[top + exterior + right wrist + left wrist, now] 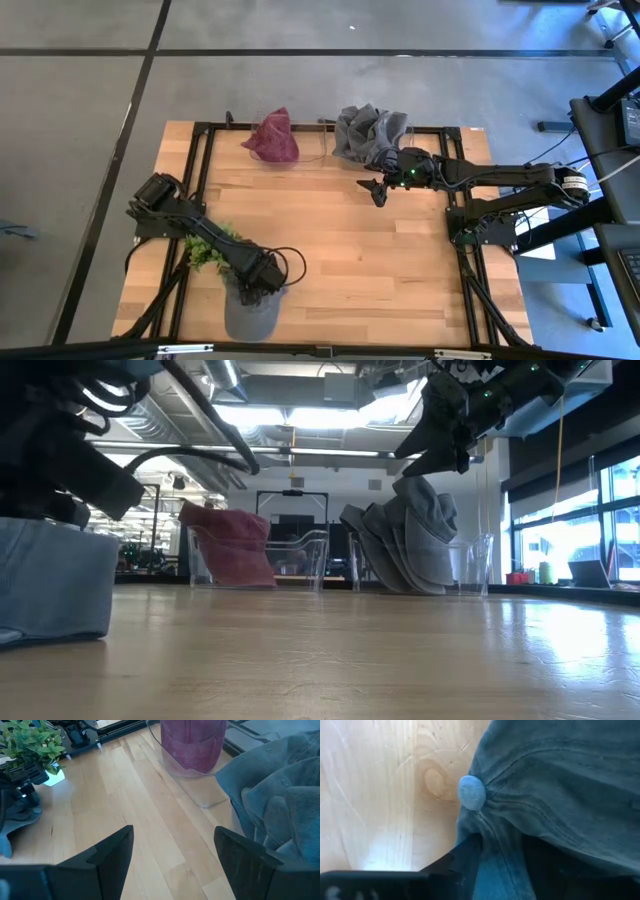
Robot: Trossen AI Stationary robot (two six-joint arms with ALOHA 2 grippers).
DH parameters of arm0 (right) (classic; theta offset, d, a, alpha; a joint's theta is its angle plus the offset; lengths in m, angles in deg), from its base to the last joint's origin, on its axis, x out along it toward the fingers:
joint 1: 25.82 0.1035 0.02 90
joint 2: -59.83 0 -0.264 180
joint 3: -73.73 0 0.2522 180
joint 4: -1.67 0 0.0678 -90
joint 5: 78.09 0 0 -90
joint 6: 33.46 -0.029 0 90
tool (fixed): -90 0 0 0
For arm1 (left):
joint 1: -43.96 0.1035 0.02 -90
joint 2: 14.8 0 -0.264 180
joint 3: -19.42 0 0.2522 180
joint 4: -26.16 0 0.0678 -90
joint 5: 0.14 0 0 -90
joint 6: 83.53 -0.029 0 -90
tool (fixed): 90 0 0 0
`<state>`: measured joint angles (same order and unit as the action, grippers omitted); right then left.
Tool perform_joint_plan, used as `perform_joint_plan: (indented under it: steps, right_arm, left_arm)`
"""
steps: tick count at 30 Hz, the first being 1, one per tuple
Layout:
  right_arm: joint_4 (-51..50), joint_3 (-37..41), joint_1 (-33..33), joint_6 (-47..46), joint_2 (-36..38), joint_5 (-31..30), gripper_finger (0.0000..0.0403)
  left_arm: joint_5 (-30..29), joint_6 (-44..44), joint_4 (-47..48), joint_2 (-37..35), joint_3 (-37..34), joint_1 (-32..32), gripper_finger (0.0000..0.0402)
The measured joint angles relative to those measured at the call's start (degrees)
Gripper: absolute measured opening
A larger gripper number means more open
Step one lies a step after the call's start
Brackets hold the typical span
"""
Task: Pick & Place hat
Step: Put the gray cap into the right transparent bin
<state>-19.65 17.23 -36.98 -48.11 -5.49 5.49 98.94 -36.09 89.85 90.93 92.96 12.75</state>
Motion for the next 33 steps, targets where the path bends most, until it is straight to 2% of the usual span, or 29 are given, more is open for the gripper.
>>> perform_joint_plan:
  steps: [12, 16, 24, 27, 31, 33]
  right_arm:
    - [0.57, 0.00, -0.02, -0.08, 0.02, 0.18, 0.0278]
    - [0.63, 0.00, 0.00, 0.24, 0.02, 2.39, 0.0278]
    - [0.70, 0.00, 0.00, -0.26, 0.04, 9.14, 0.0278]
    - [0.85, 0.00, -0.01, -4.55, 0.04, 11.26, 0.0278]
    - [1.75, 0.00, -0.06, -9.37, 0.04, 20.25, 0.0278]
    - [3.12, 0.00, -0.02, -11.13, 0.04, 22.61, 0.0278]
  left_arm:
    - [1.65, -0.28, -2.28, -0.56, -0.21, 3.35, 0.0010]
    - [3.16, -0.23, -2.98, -2.46, -0.37, 5.71, 0.0008]
    - [-3.73, -1.46, -2.50, -8.68, 1.94, 10.46, 0.0005]
    - [-6.81, -2.28, -2.70, -11.08, 2.84, 12.25, 0.0005]
    - [-11.48, -3.27, -3.33, -13.38, 3.40, 14.90, 0.0005]
    - [-13.33, -4.15, -5.45, -14.18, 3.49, 16.41, 0.0005]
